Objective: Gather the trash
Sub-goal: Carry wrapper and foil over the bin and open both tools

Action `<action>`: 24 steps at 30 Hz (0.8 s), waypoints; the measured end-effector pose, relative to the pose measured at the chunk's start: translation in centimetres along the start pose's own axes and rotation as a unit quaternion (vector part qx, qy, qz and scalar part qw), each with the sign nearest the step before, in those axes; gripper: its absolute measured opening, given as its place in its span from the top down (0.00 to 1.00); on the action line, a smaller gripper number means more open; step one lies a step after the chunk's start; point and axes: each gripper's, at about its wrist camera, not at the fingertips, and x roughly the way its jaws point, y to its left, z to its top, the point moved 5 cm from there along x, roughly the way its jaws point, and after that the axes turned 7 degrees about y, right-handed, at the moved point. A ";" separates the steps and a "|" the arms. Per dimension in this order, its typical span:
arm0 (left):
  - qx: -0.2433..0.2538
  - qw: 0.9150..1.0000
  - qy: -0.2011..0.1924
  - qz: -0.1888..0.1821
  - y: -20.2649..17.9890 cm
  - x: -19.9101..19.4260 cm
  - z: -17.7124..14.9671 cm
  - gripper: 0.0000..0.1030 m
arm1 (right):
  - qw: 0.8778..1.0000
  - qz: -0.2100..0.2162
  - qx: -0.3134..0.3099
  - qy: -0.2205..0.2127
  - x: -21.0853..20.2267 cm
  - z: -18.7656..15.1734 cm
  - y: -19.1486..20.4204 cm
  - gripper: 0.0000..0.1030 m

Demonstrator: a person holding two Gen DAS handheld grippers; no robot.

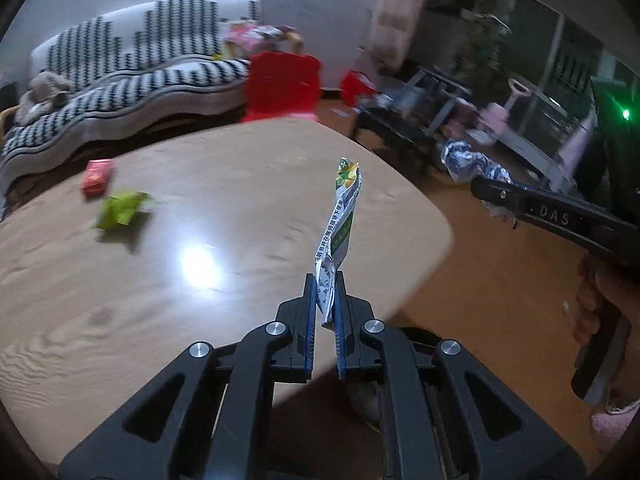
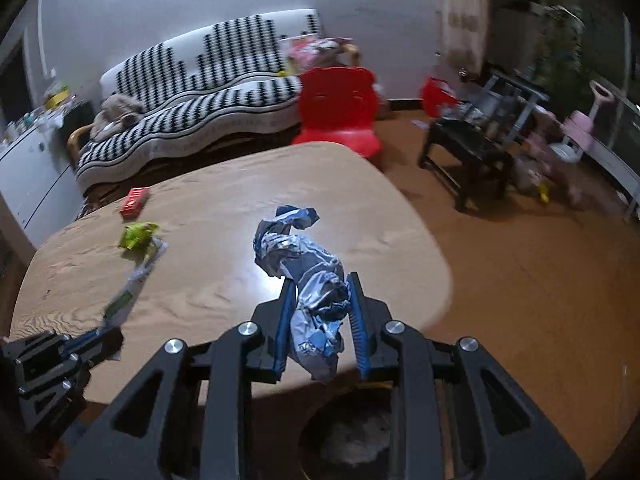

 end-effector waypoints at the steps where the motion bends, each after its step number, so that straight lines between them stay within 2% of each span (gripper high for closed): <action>1: 0.008 1.000 0.006 -0.007 -1.6 0.5 -0.5 0.93 | 1.000 -0.003 0.006 -0.001 -0.6 -0.8 -1.2 0.74; 4: 0.029 0.999 0.019 -0.017 -5.0 1.5 -1.5 0.93 | 1.000 -0.009 0.022 -0.002 -2.0 -3.3 -4.3 0.75; 11: 0.066 0.996 0.048 -0.021 -9.9 3.7 -3.0 0.93 | 0.998 -0.010 0.060 0.009 -3.0 -7.9 -9.9 0.75; 16: 0.086 0.994 0.066 -0.022 -11.8 5.2 -4.2 0.93 | 0.997 -0.006 0.076 0.022 -2.1 -10.1 -11.5 0.74; 19: 0.078 0.993 0.083 -0.034 -12.1 6.8 -5.3 0.93 | 0.996 -0.002 0.083 0.033 -0.9 -11.1 -11.8 0.74; 24: 0.078 0.989 0.120 -0.040 -12.4 9.9 -7.6 0.93 | 0.993 0.006 0.091 0.072 2.6 -14.0 -11.7 0.74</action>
